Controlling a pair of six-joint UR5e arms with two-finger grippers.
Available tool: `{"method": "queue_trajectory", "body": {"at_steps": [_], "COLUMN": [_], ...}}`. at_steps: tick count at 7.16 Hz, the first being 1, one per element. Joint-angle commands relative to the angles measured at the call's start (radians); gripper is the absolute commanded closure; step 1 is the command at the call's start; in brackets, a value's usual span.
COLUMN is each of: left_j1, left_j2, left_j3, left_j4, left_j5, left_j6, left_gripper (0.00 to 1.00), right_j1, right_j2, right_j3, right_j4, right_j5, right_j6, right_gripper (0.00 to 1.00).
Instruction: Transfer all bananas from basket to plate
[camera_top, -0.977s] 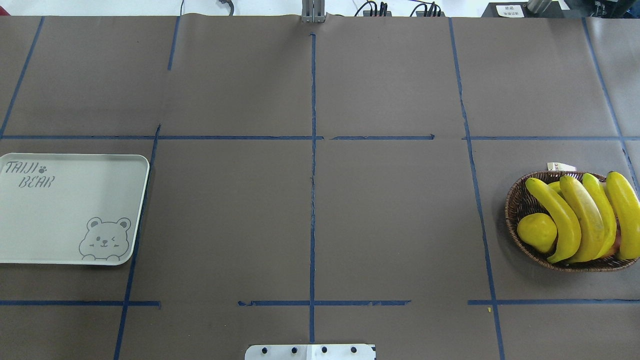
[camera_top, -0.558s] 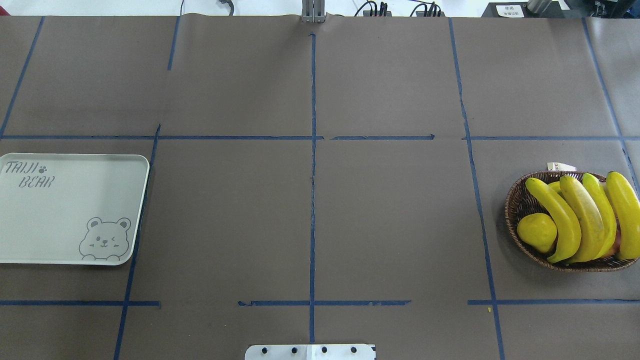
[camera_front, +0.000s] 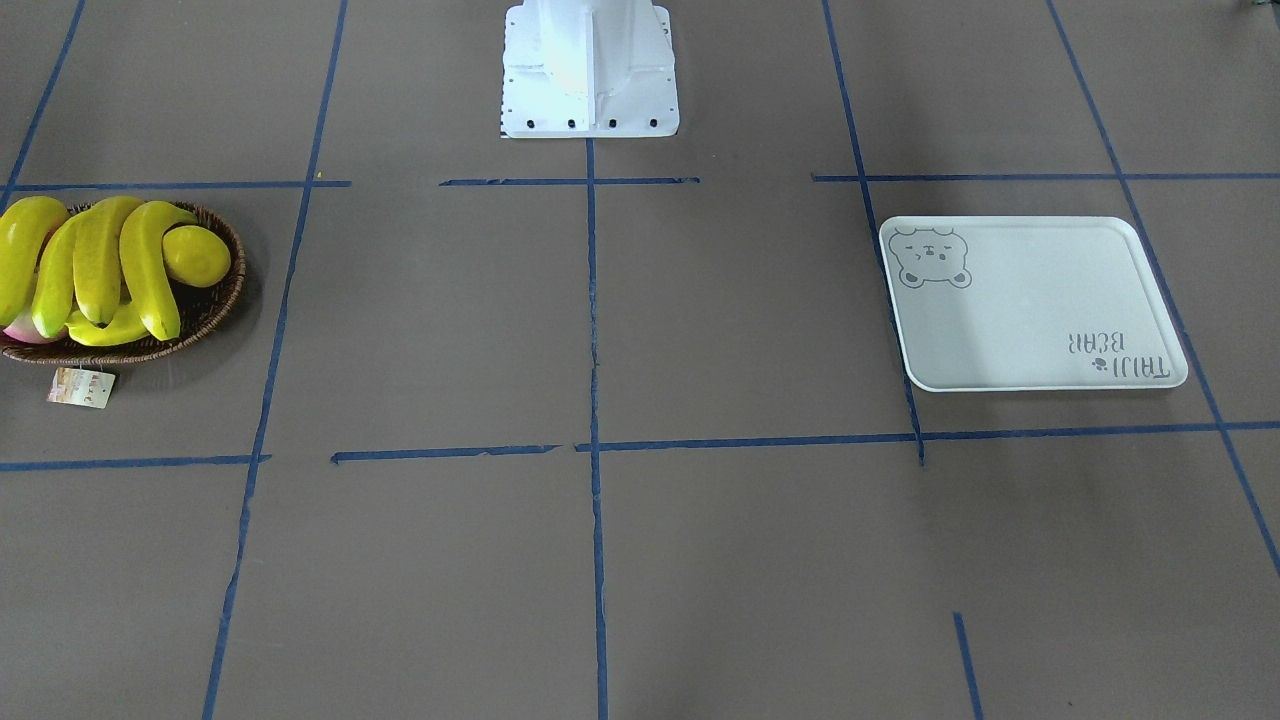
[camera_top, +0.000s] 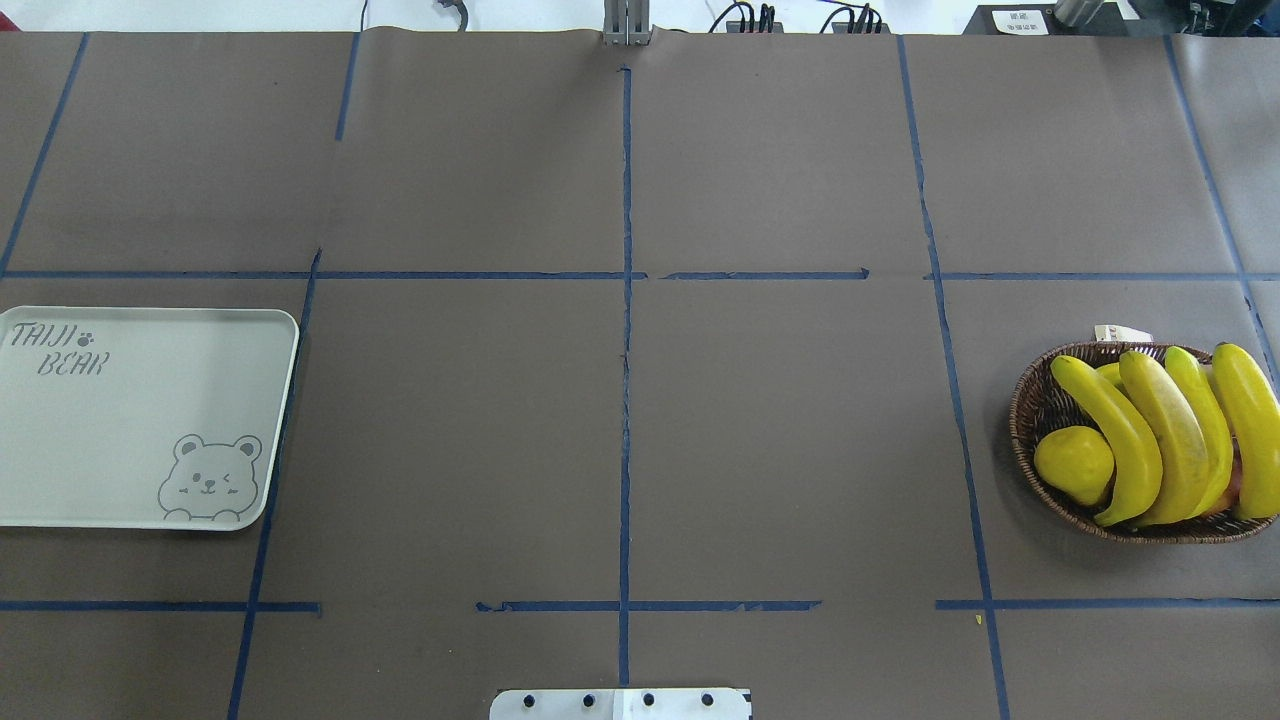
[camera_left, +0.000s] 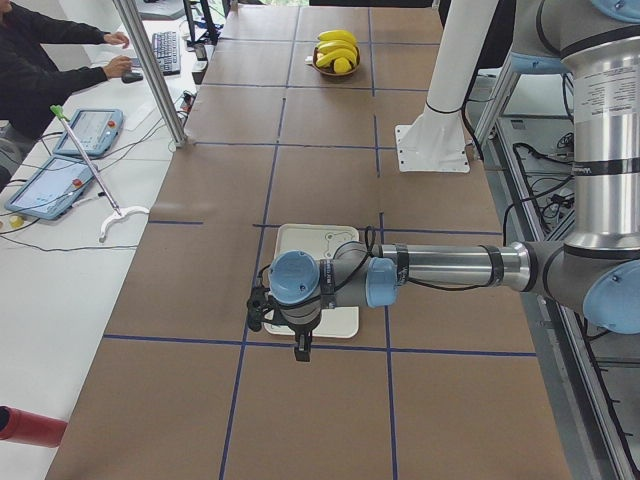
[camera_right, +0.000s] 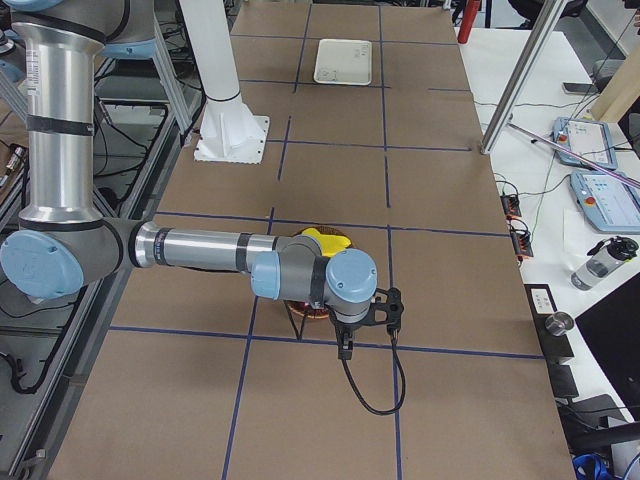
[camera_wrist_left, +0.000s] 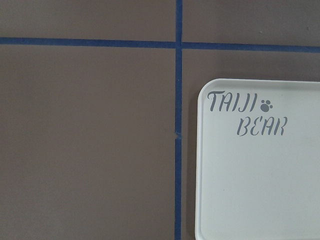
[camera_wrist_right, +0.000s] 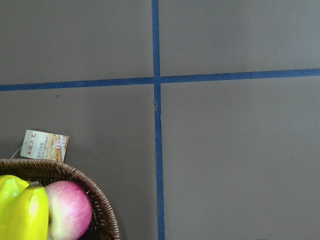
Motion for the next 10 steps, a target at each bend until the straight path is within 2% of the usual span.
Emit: {"method": "queue_trajectory", "body": {"at_steps": [1,7,8,9,10], "left_j1": [0.0,0.0,0.0,0.0,0.0], "left_j2": [0.0,0.0,0.0,0.0,0.0], "left_j3": [0.0,-0.005,-0.006,-0.014,-0.022], "left_j4": [0.0,0.0,-0.002,-0.002,-0.002], "left_j5": [0.0,0.0,0.0,0.0,-0.002], "left_j6": [0.0,-0.005,-0.005,-0.006,-0.006], "left_gripper": [0.0,0.0,0.0,0.0,0.0], "right_j1": [0.0,-0.012,-0.03,-0.032,-0.085], "right_j2": [0.0,0.015,0.063,0.051,0.052], "right_j3": [0.0,0.043,0.055,0.061,0.064], "right_j4": [0.0,0.054,0.046,0.054,0.06], "right_j5": [0.0,0.0,-0.027,-0.018,-0.035], "right_j6": [0.0,0.002,-0.001,0.002,-0.004], "right_gripper": [0.0,0.0,0.0,0.0,0.0]}}
